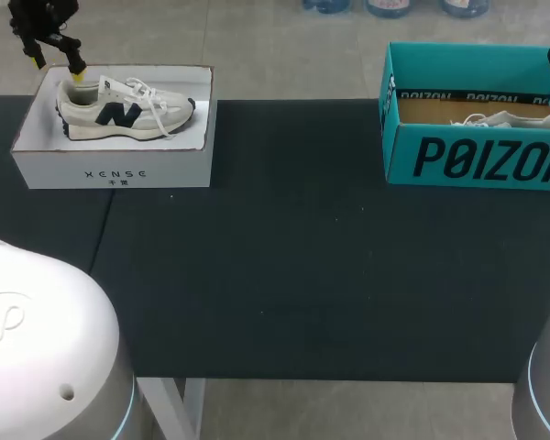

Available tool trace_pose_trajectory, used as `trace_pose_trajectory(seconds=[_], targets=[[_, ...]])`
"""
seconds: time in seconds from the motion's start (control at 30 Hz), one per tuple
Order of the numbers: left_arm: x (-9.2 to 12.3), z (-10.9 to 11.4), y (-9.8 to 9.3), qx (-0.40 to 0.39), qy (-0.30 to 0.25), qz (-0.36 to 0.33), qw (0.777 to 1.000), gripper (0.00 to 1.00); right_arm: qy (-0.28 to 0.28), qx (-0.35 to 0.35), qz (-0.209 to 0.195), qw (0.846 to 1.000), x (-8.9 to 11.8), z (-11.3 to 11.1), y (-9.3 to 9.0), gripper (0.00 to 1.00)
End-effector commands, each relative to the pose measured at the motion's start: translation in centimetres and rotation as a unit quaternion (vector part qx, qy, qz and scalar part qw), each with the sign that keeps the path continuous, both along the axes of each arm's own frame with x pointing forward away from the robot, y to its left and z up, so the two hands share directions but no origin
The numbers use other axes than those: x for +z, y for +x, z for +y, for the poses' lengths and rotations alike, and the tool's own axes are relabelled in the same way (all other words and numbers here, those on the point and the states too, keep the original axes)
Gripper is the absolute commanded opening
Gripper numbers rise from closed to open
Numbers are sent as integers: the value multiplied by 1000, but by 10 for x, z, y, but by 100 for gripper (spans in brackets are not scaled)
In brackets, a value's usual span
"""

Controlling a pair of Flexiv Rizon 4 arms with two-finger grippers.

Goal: Take the shoe out of the shoebox, open the shoe tongue, remove and reinsert the insole, then place the shoe into the shoebox

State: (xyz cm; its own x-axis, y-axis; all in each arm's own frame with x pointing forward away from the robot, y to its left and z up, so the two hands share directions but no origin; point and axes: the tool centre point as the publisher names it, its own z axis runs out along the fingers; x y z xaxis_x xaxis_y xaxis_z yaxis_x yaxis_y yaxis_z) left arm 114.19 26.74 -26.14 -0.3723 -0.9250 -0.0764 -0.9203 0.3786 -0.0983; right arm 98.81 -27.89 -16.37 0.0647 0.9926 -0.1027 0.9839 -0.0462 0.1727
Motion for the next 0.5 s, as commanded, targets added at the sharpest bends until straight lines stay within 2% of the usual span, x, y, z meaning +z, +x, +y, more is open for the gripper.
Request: trace_pose_trajectory(seconds=[0.03,0.4,0.5], targets=[[5,-5,5,230,-17,-21,973,100,0,0,0,1000,0,0,0,100],[5,-5,5,230,-17,-21,973,100,0,0,0,1000,0,0,0,100],[5,-1,7,255,-22,-38,966,100,0,0,0,1000,0,0,0,100]])
